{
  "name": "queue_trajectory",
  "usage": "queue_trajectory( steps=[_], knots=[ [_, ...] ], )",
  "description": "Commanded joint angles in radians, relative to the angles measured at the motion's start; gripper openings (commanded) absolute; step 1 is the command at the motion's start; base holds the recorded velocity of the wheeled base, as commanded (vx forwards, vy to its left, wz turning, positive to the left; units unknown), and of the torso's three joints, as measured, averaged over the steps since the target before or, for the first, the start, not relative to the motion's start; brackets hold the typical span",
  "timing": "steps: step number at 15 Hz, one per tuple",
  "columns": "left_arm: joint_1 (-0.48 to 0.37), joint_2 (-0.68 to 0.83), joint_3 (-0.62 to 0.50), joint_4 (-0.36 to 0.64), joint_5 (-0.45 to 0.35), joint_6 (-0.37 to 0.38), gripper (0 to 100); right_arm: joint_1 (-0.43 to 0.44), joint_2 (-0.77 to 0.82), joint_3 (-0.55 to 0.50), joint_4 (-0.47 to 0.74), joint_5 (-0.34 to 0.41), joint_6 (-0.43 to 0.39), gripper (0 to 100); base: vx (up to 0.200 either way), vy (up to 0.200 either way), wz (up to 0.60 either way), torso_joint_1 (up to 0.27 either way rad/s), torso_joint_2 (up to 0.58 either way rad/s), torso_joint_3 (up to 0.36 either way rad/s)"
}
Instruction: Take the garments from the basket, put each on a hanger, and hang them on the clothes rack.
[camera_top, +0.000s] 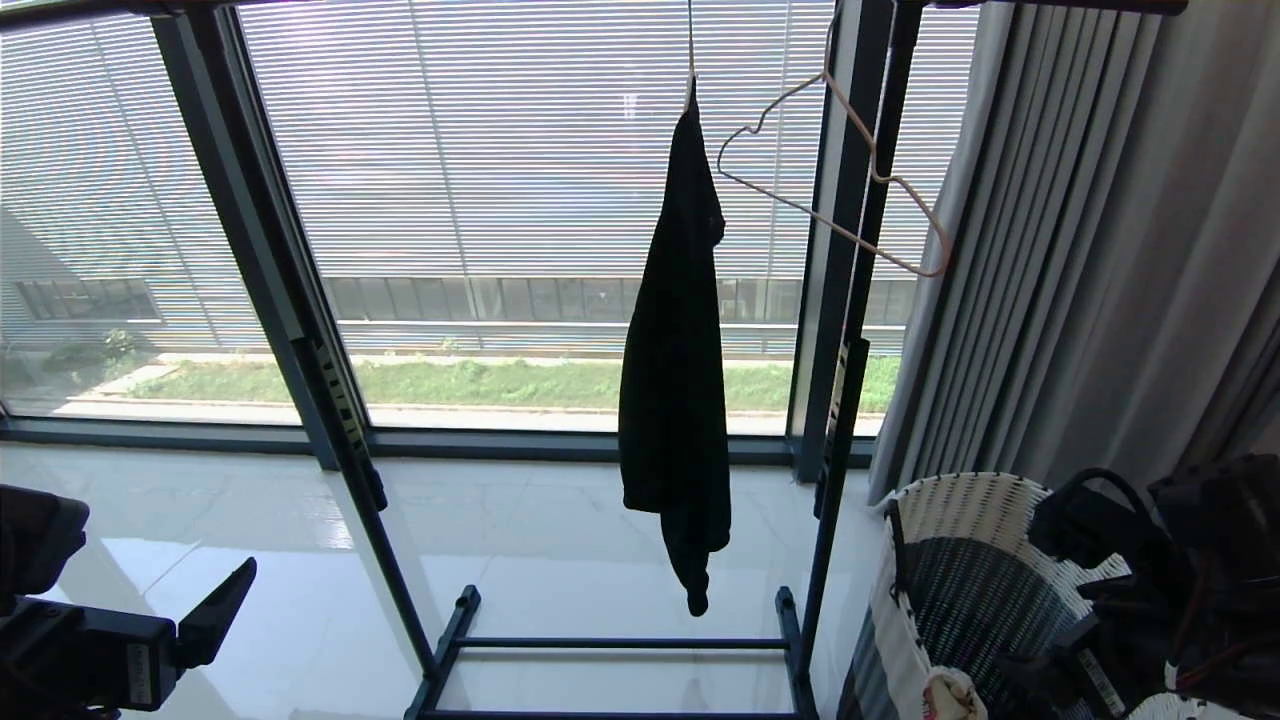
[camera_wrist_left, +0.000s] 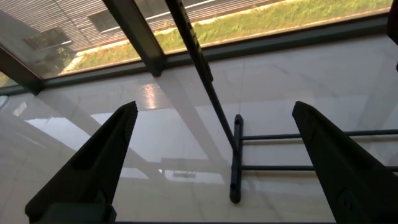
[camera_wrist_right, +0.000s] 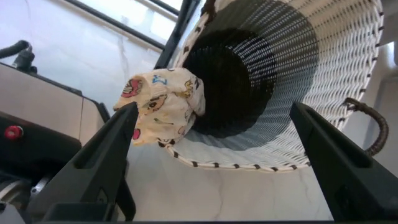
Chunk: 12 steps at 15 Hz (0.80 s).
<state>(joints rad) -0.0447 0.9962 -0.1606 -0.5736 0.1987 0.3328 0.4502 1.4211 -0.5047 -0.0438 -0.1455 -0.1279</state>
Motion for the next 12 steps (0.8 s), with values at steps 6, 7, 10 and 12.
queue_trajectory(
  steps=[6,7,10,12],
  knots=[
    [-0.104,0.019,-0.046,0.000,-0.019,-0.012,100,0.010,0.346,0.081,-0.226,-0.086,-0.003,100,0.000,0.000,0.00,0.000,0.00,0.000],
    [-0.104,0.019,-0.042,0.000,-0.019,-0.014,100,0.010,0.372,0.081,-0.251,-0.086,-0.003,100,0.000,0.000,0.00,0.000,0.00,0.000],
    [-0.104,0.019,-0.028,0.000,-0.019,-0.014,100,0.010,0.440,0.080,-0.324,-0.089,-0.004,100,0.000,0.000,0.00,0.000,0.00,0.000],
    [-0.104,0.019,-0.017,0.000,-0.019,-0.014,100,0.010,0.440,0.077,-0.346,-0.081,-0.004,100,0.000,0.000,0.00,0.000,0.00,0.000]
  ],
)
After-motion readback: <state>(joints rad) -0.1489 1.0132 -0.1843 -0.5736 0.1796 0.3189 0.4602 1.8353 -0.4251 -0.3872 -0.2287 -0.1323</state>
